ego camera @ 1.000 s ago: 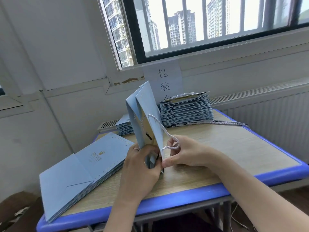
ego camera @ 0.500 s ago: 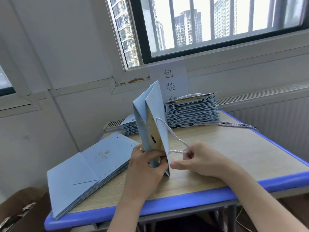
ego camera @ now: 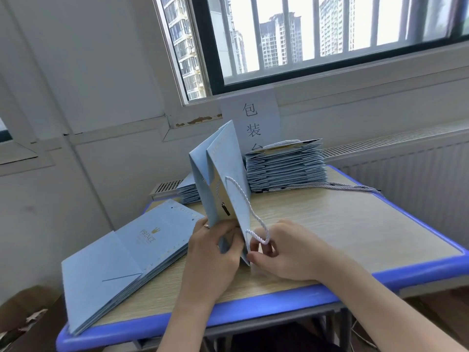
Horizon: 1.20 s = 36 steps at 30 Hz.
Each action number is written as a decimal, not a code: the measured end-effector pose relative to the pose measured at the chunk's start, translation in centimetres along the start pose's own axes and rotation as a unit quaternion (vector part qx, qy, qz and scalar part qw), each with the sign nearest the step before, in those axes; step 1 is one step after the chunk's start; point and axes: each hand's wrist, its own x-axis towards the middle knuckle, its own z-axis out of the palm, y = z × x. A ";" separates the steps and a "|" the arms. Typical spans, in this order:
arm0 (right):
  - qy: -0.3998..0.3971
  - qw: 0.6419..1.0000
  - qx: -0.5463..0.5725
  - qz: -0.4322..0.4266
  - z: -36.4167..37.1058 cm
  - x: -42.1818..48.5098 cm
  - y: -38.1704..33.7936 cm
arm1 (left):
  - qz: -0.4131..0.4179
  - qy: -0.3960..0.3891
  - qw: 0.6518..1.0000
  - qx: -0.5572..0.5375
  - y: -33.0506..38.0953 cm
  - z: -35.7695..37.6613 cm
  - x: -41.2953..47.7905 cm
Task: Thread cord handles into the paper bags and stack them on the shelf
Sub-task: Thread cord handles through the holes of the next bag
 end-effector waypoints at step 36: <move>-0.001 0.999 -0.040 0.020 0.3 0.1 -0.1 | 0.032 0.161 0.984 0.071 1.4 0.8 0.8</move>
